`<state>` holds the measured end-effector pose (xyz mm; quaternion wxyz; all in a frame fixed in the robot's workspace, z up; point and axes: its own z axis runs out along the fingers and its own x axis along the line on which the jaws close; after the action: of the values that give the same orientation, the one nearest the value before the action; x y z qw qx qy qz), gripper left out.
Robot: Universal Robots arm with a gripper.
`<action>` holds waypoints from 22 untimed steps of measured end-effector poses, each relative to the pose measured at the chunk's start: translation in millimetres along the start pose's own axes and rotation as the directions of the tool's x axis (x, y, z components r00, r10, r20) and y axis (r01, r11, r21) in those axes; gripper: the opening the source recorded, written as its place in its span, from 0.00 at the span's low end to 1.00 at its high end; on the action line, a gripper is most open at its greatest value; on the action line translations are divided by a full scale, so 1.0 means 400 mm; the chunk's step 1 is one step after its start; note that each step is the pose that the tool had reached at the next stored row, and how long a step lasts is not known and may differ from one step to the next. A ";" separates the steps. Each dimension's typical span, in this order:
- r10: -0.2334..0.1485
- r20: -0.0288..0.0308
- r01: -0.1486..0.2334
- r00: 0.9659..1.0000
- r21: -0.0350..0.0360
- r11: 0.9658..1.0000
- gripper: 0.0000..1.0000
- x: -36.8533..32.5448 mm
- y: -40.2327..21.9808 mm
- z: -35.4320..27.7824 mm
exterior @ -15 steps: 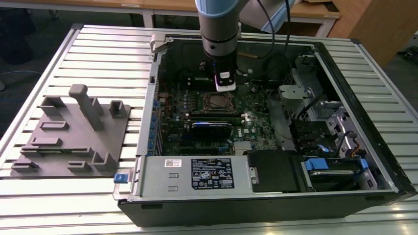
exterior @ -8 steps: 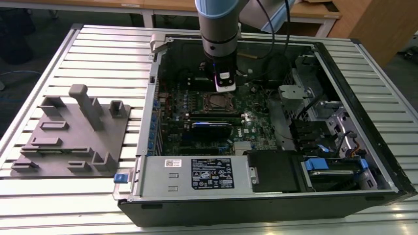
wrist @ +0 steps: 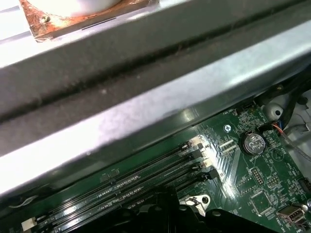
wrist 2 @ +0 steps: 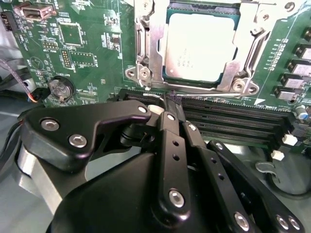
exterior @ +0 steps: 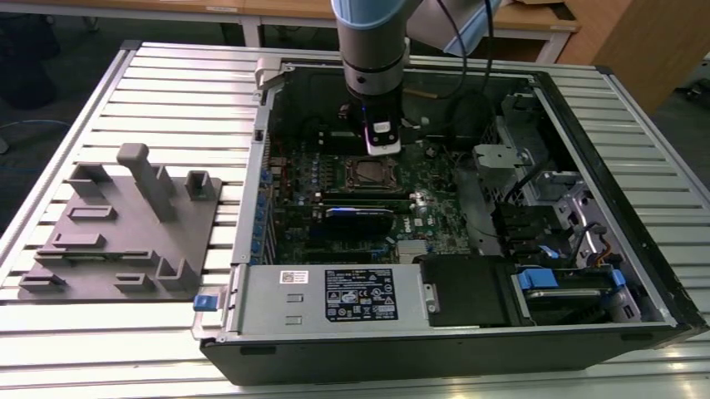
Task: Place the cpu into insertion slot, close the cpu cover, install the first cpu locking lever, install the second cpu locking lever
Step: 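Install the first cpu locking lever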
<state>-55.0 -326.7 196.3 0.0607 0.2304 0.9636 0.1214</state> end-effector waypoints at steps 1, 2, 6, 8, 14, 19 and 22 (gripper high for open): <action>0.000 0.000 0.000 1.000 0.000 1.000 0.11 0.000 0.001 -0.002; 0.000 0.000 0.000 1.000 0.000 1.000 0.11 0.000 0.001 -0.003; 0.000 0.000 0.000 1.000 0.000 1.000 0.11 0.002 0.004 -0.002; 0.000 0.000 0.000 1.000 0.000 1.000 0.11 0.003 0.007 -0.002; 0.000 0.000 0.000 1.000 0.000 1.000 0.11 0.005 0.010 -0.001; 0.000 0.000 0.000 1.000 0.000 1.000 0.11 0.005 0.009 -0.001; 0.000 0.000 0.000 1.000 0.000 1.000 0.11 0.004 0.007 -0.002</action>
<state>-55.2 -323.5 197.6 0.0607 0.2304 0.9636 0.1214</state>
